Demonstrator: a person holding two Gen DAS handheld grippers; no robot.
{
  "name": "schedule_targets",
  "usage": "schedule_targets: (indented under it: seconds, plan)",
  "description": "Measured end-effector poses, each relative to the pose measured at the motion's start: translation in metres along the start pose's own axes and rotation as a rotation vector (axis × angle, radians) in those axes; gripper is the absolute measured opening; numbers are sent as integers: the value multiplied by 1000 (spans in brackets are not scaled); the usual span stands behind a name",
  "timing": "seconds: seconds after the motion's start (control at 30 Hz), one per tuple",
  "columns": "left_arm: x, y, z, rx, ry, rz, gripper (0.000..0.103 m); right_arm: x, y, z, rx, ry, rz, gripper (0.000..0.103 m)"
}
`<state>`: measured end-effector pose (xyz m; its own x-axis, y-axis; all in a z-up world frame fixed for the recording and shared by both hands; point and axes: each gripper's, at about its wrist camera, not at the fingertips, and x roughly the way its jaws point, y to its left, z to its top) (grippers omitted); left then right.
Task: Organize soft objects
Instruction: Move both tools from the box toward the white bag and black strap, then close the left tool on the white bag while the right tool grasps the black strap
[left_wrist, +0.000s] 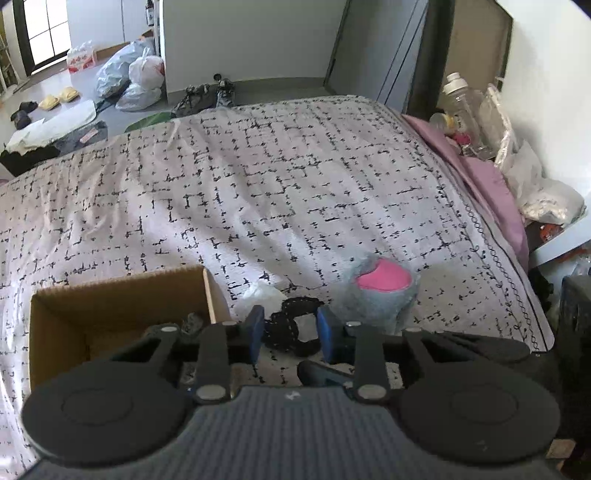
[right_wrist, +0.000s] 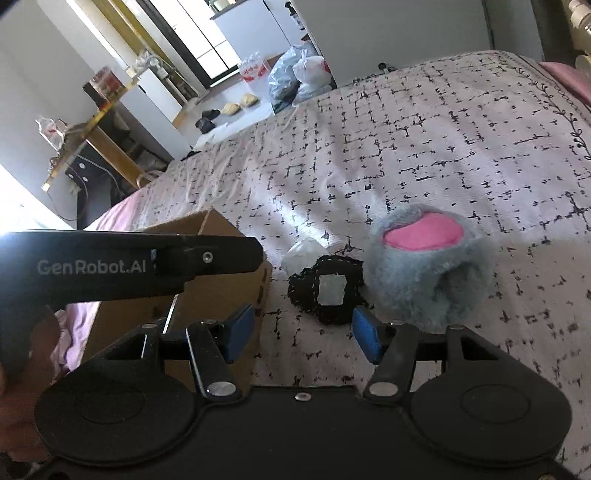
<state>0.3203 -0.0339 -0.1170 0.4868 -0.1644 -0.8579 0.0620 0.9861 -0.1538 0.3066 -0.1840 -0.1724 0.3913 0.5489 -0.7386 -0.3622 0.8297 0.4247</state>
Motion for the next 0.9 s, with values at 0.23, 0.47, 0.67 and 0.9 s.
schedule_targets:
  seconds: [0.23, 0.47, 0.67, 0.9]
  plan:
    - [18, 2, 2, 12, 37, 29, 27, 21, 8, 5, -57, 21, -40, 57]
    - [32, 1, 5, 33, 74, 42, 27, 38, 5, 6, -89, 33, -64, 48]
    - [42, -4, 11, 76, 91, 55, 27, 38, -10, 2, -22, 48, -25, 19]
    - [55, -15, 18, 150, 124, 103, 28, 19, -22, -9, 35, 42, -13, 18]
